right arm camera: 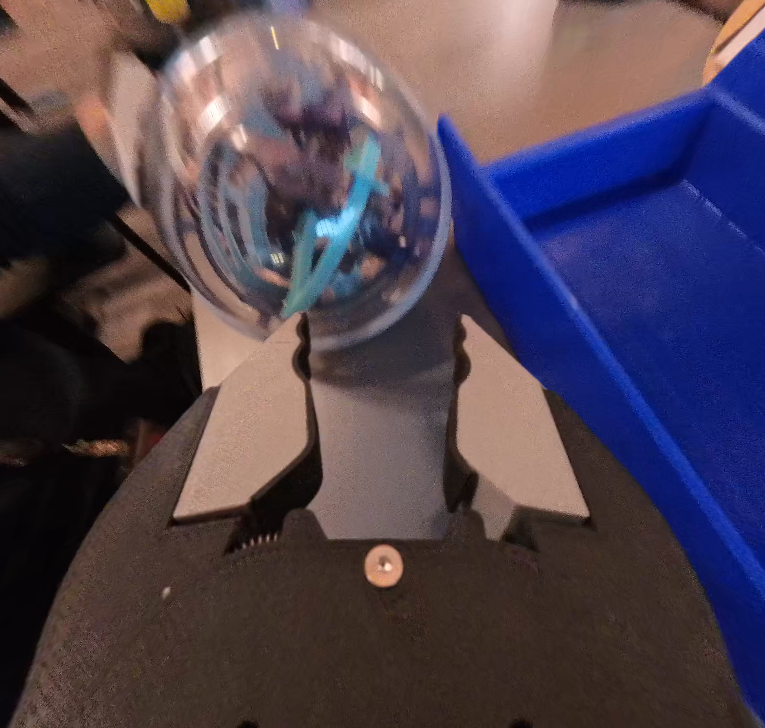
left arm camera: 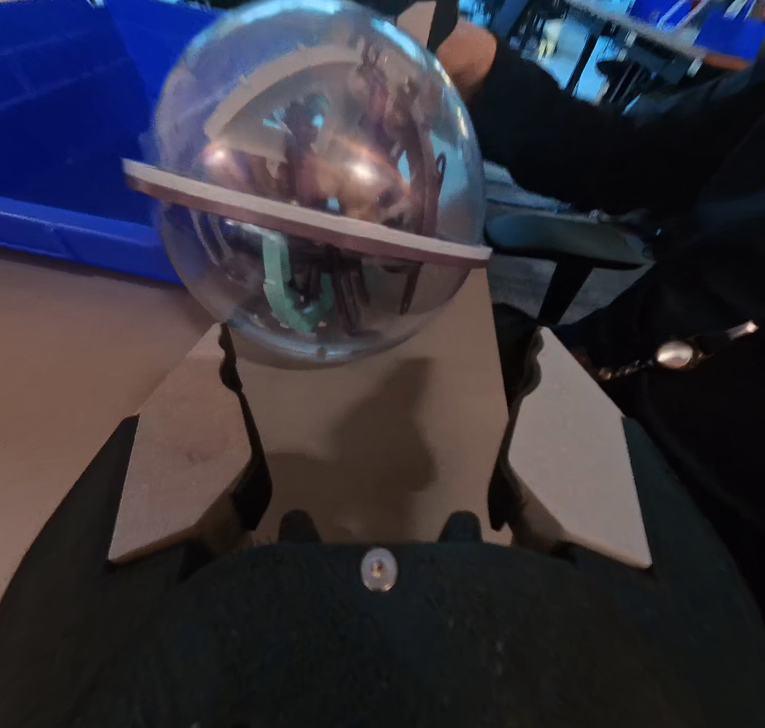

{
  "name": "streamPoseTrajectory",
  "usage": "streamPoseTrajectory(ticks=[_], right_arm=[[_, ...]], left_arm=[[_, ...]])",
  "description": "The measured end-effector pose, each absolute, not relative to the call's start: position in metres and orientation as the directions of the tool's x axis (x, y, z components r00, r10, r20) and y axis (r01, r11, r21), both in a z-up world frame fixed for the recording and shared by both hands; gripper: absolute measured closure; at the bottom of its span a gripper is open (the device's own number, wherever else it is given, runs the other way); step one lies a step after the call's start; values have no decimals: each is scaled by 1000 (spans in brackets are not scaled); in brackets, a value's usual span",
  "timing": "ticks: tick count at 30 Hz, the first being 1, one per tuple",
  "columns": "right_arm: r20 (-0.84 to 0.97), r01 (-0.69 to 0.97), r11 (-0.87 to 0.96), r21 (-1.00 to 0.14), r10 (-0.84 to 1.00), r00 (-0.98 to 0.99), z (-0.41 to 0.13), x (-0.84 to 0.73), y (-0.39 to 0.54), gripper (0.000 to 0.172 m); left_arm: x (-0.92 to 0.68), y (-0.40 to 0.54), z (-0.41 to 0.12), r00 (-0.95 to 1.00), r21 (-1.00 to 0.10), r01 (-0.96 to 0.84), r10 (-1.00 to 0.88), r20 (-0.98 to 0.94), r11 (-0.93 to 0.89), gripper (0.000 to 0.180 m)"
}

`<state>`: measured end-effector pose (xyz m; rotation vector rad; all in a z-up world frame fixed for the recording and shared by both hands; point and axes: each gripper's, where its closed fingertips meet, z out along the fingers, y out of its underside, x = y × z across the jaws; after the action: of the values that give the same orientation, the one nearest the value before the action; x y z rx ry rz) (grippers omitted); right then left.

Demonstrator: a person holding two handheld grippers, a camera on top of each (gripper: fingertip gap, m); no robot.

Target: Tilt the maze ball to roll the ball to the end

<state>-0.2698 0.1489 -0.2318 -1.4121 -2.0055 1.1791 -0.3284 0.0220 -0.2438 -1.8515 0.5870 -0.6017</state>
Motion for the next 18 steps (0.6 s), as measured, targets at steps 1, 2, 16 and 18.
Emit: streamPoseTrajectory(ticks=[1, 2, 16, 18], right_arm=[[-194, 512, 45, -858, 894, -404, -220, -273, 151, 99], [-263, 489, -32, -872, 873, -411, -215, -277, 152, 89], [-611, 590, -250, -767, 562, -557, -222, -298, 93, 35], [-670, 625, -281, -728, 482, -565, -219, -298, 77, 28]], left_arm=[[-330, 26, -235, 750, -949, -62, -642, 160, -309, 46], [-332, 30, -225, 743, -956, 6, -638, 200, -292, 47], [-329, 44, -220, 574, -805, 295, -578, 580, -515, 58], [-318, 35, -231, 572, -813, 214, -605, 554, -542, 59]])
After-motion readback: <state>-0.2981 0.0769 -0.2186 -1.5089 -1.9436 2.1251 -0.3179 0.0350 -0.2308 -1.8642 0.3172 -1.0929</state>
